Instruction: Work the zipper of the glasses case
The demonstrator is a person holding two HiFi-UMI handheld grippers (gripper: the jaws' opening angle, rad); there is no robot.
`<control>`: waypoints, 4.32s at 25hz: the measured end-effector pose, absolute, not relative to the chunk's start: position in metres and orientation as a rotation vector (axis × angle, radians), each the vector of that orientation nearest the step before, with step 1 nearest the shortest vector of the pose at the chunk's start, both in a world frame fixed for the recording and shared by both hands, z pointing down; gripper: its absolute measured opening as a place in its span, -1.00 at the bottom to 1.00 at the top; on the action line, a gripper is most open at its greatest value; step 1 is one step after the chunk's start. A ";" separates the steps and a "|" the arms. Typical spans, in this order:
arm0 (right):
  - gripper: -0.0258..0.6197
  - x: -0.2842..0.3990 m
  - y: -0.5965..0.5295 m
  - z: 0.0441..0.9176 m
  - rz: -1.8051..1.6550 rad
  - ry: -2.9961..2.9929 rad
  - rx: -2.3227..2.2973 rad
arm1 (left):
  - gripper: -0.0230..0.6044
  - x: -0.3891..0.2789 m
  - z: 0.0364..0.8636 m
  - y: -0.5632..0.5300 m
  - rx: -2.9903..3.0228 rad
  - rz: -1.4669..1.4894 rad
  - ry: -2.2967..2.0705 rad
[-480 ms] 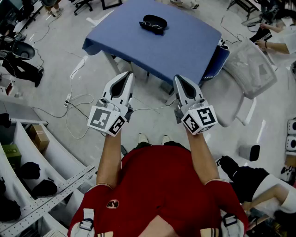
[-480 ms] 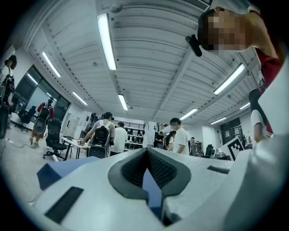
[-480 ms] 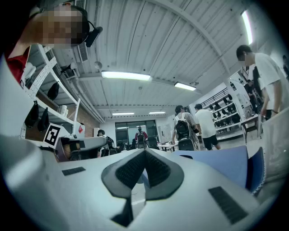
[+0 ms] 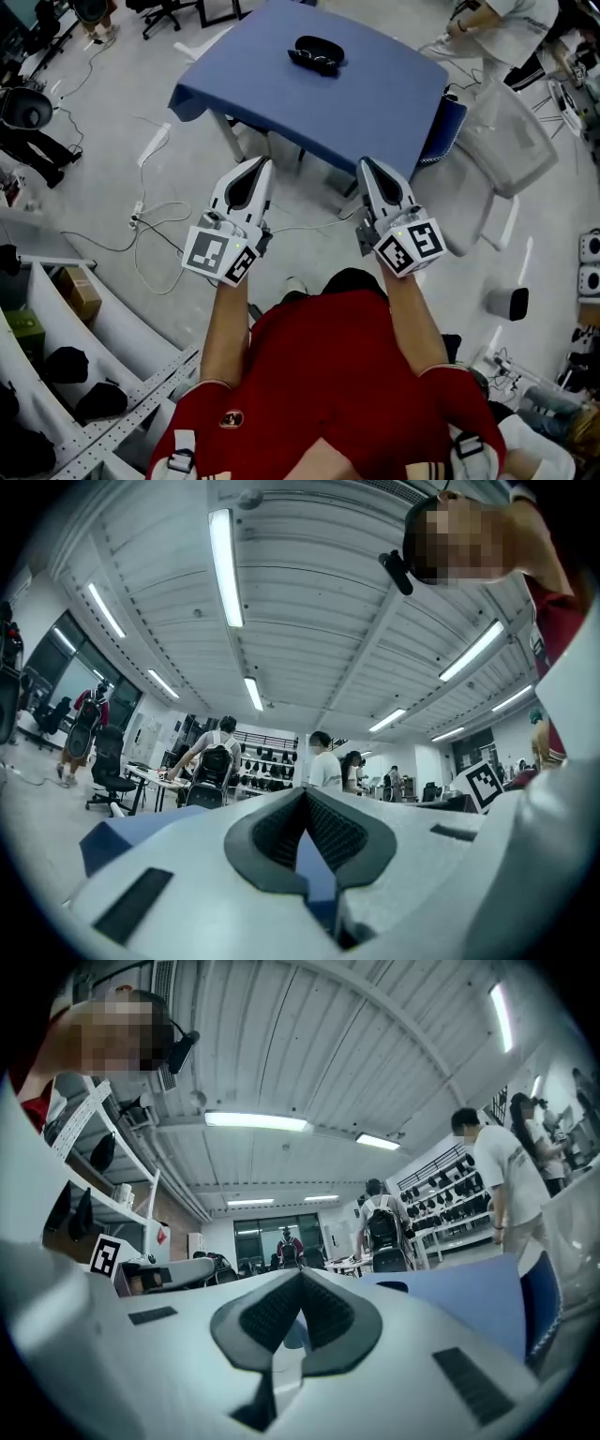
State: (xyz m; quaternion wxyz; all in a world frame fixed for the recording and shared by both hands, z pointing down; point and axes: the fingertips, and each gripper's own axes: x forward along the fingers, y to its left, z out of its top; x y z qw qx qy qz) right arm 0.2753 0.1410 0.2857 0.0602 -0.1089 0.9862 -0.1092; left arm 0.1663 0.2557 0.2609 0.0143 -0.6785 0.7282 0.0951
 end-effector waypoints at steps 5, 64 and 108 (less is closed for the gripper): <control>-0.92 0.266 0.141 0.288 -0.331 2.994 -0.351 | -0.91 0.149 0.264 0.265 -2.101 0.314 2.281; -0.92 -0.029 -0.154 0.350 -0.328 2.986 -1.044 | -0.91 -0.181 0.318 -0.132 -2.628 -0.195 1.707; -0.92 0.002 -0.174 0.394 -0.423 2.952 -1.417 | -0.61 -0.101 0.495 -0.255 -2.787 -1.310 0.631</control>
